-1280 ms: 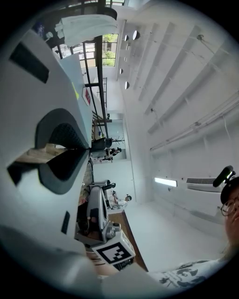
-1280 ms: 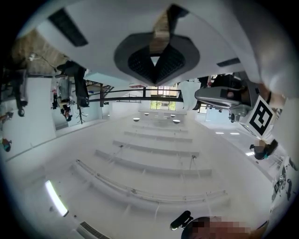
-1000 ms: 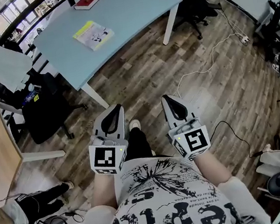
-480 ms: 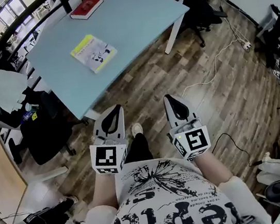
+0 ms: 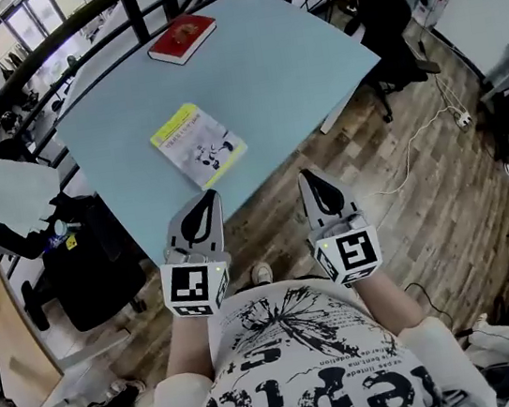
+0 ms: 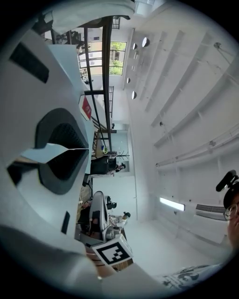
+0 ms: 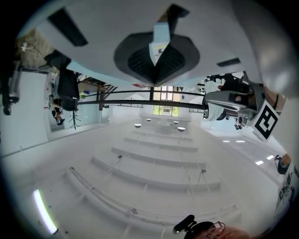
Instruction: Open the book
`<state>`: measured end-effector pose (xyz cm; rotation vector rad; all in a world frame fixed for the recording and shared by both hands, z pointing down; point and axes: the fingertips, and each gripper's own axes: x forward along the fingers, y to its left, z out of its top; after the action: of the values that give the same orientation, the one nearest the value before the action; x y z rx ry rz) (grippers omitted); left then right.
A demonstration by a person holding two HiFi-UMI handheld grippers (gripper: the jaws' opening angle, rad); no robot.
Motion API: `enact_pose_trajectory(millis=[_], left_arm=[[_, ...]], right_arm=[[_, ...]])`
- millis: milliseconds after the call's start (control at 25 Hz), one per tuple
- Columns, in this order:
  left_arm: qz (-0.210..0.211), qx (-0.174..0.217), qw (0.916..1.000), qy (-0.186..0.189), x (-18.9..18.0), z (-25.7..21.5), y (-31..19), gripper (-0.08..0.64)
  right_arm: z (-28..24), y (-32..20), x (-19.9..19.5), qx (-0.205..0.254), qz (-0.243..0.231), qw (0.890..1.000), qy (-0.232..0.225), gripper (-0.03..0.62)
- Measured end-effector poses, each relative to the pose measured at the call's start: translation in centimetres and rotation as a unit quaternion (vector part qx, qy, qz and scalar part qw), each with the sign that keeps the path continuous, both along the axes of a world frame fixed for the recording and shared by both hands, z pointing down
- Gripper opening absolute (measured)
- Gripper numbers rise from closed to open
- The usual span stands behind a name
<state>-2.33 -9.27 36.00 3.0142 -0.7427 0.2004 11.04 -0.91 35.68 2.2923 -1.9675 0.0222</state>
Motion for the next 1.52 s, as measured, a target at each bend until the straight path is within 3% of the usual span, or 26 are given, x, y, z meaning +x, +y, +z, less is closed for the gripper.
enact_pose_trajectory(millis=[320,520,800,1120,1320,1520], left_arm=[[-0.064,-0.013,0.9979,-0.002,-0.6,1.0,-6.4,0.021],[-0.138,-0.019,0.9902,0.003,-1.4,2.0,-9.4,0.021],[-0.226,-0.018,0.9739,-0.018,0.9,3.0,-11.8,0.021],[-0.308,-0.060,0.9487,-0.043,4.4,6.3,-14.1,0.021],[-0.328,-0.099,0.9370,-0.069,7.4,9.7,-14.5,0.021],[-0.312,-0.154,0.9323,-0.097,11.0,14.5,-14.1,0.021]], right_arm=[[1.5,-8.8,0.5,-0.020,-0.069,0.997,-0.019,0.011],[2.5,-13.7,1.1,-0.027,-0.136,0.990,-0.002,0.011],[3.5,-20.0,3.6,-0.042,-0.236,0.971,-0.002,0.011],[5.2,-25.2,6.3,-0.069,-0.332,0.941,-0.008,0.011],[7.3,-26.5,7.8,-0.090,-0.376,0.922,-0.002,0.011],[9.6,-26.9,9.1,-0.115,-0.402,0.908,-0.009,0.011]])
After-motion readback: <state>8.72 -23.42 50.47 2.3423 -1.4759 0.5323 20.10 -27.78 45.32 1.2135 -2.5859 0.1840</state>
